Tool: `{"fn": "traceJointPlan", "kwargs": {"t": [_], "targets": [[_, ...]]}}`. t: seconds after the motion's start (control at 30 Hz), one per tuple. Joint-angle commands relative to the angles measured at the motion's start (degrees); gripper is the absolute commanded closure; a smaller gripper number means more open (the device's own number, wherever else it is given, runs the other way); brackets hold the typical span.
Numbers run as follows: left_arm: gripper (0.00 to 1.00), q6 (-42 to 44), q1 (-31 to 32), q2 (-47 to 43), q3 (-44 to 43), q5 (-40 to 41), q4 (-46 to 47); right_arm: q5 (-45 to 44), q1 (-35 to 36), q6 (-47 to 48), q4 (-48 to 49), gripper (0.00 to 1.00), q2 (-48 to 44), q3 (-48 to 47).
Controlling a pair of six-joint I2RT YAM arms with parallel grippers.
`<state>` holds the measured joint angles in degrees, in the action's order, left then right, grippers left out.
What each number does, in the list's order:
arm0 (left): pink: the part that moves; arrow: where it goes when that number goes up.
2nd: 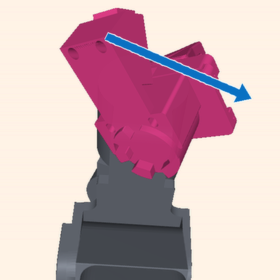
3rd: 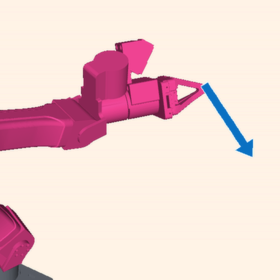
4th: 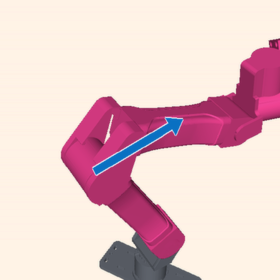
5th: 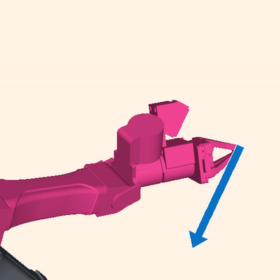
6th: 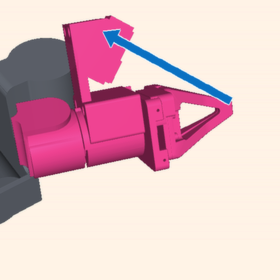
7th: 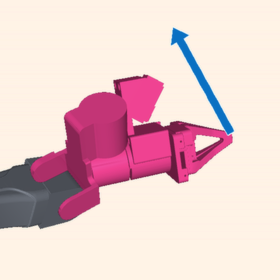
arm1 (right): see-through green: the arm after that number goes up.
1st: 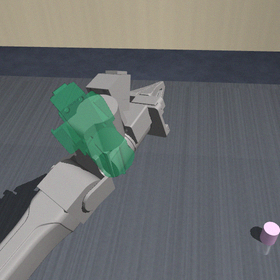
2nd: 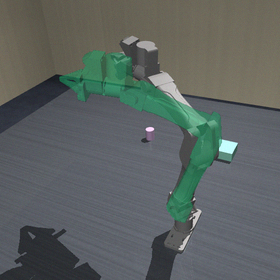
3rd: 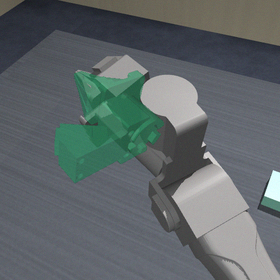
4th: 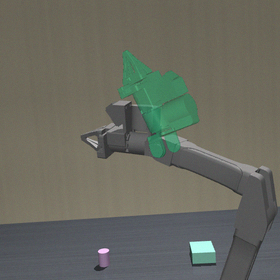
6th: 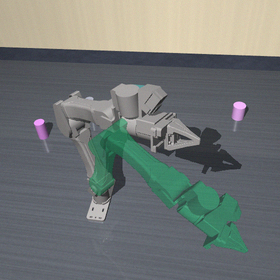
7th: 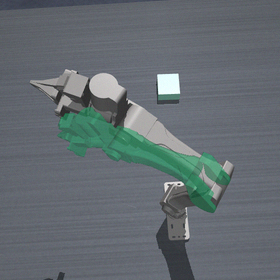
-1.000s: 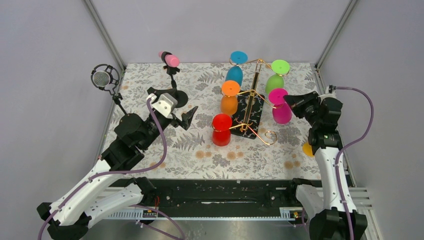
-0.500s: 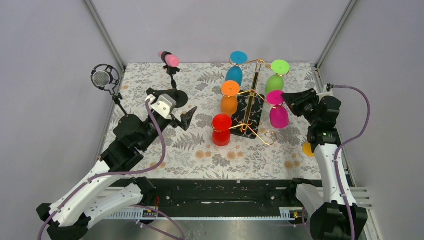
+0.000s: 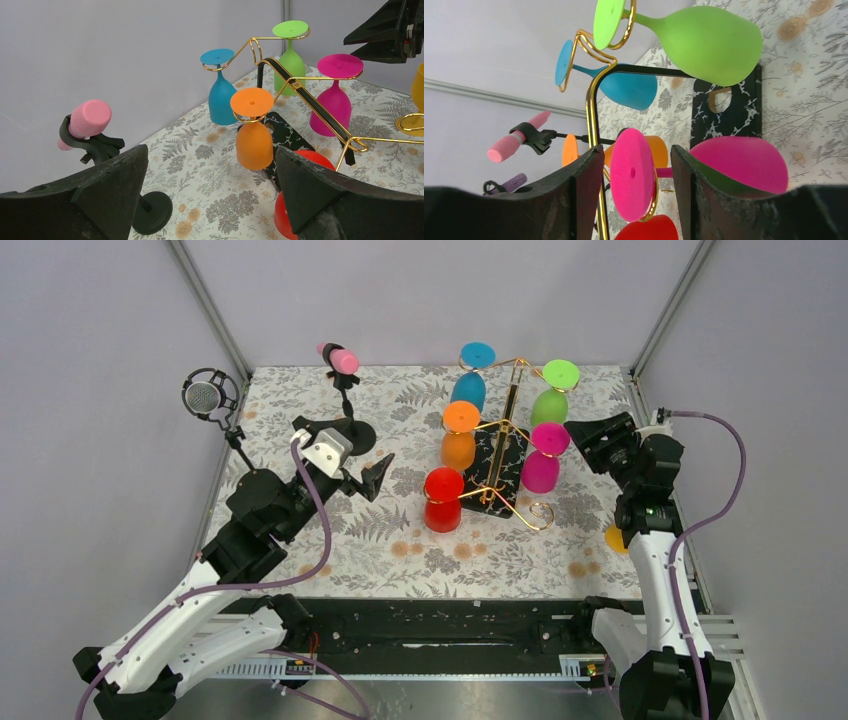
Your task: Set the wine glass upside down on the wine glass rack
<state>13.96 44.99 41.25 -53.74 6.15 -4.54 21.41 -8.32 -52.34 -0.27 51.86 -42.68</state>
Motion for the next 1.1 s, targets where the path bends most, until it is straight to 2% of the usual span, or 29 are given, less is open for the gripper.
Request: {"fn": "traceJointPlan", "kwargs": {"t": [0.0,0.2,0.33,0.53,0.77,1.07], "targets": [[0.01,0.36,-0.23,-0.22,-0.05,-0.73,2.41,-4.5,-0.21,5.08,-2.73,0.4,-1.78,-1.78],[0.01,0.41,-0.23,0.3,-0.57,-0.53,1.29,-16.73,-0.21,16.03,-18.68,0.39,-3.55,-9.77],[0.01,0.46,-0.19,0.79,-0.79,-0.81,1.21,-21.8,-0.21,20.53,-30.15,0.39,-3.71,-15.26],[0.01,0.73,-0.23,2.59,-3.04,-3.28,-0.35,-32.15,-0.2,28.76,-47.12,0.37,1.76,-23.5],[0.01,0.69,-0.22,8.95,-8.78,-9.33,-3.98,-44.43,-0.21,27.59,-45.84,0.32,-3.95,-14.8],[0.01,-3.03,-0.15,16.84,-15.46,-14.26,-4.85,-46.44,-0.21,26.99,-41.34,0.3,-3.76,-8.87]]}}
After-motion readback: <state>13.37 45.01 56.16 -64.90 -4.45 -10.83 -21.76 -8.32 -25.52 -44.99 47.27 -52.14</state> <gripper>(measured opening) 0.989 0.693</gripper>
